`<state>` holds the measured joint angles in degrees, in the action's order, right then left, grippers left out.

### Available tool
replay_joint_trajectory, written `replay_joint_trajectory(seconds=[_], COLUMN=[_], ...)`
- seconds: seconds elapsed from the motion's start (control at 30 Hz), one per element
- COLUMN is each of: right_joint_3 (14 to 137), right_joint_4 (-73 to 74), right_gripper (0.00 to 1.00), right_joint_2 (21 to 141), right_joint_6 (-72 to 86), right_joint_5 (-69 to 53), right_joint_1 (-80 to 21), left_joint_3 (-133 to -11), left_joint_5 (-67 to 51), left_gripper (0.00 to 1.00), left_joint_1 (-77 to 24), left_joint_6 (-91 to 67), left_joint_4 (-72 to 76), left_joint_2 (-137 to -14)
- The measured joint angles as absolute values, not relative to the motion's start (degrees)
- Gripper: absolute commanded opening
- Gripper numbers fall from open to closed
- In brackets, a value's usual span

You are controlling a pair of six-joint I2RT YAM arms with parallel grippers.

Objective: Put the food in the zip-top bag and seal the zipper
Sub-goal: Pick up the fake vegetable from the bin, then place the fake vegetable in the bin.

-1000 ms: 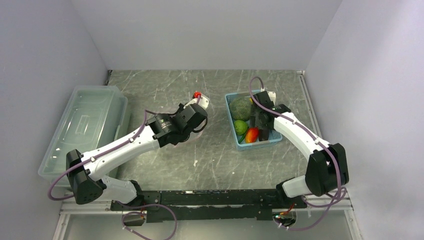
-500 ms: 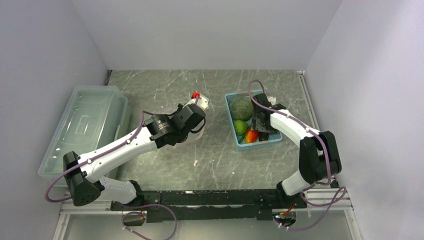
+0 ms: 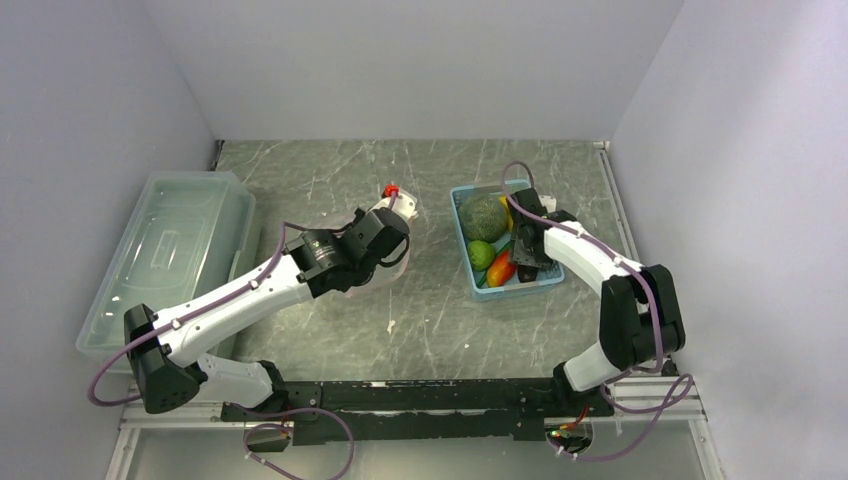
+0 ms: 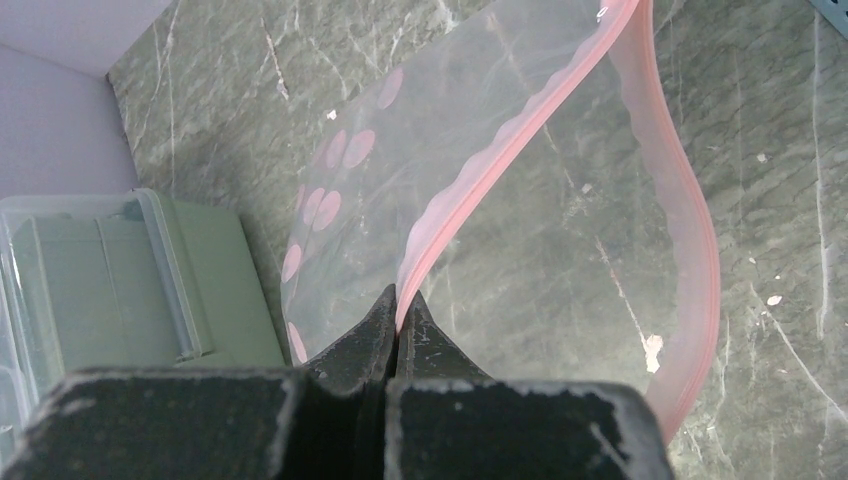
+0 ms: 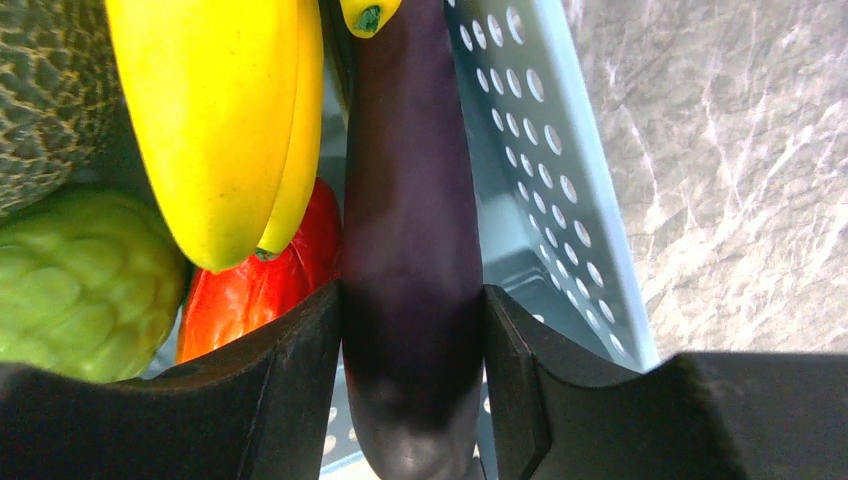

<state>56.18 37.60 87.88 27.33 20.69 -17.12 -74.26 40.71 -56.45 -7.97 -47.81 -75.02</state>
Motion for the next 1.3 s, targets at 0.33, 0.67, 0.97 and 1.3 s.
replay_joint_trajectory(seconds=[0.33, 0.67, 0.97, 1.3], right_joint_3=[58.4, 64.1, 62.7, 53.2], right_joint_4=[42.0, 46.5, 46.1, 42.1], right_gripper=[0.00, 0.00, 0.00, 0.00], right_joint_2=[79.5, 70.3, 61.9, 54.5], right_joint_6=[27.6, 27.6, 27.5, 25.0], right_joint_5=[20.9, 22.0, 17.1, 2.8], right_joint_1=[-17.0, -17.0, -17.0, -17.2], left_joint_3=[-74.3, -74.3, -74.3, -74.3], left_joint_5=[40.4, 40.3, 40.3, 40.3], left_gripper=[0.00, 0.00, 0.00, 0.00], left_joint_1=[-56.4, -56.4, -56.4, -56.4], left_joint_6=[-8.0, -8.0, -8.0, -8.0], left_joint_4=[-47.8, -47.8, -47.8, -47.8], left_joint_2=[-74.7, -74.7, -74.7, -74.7])
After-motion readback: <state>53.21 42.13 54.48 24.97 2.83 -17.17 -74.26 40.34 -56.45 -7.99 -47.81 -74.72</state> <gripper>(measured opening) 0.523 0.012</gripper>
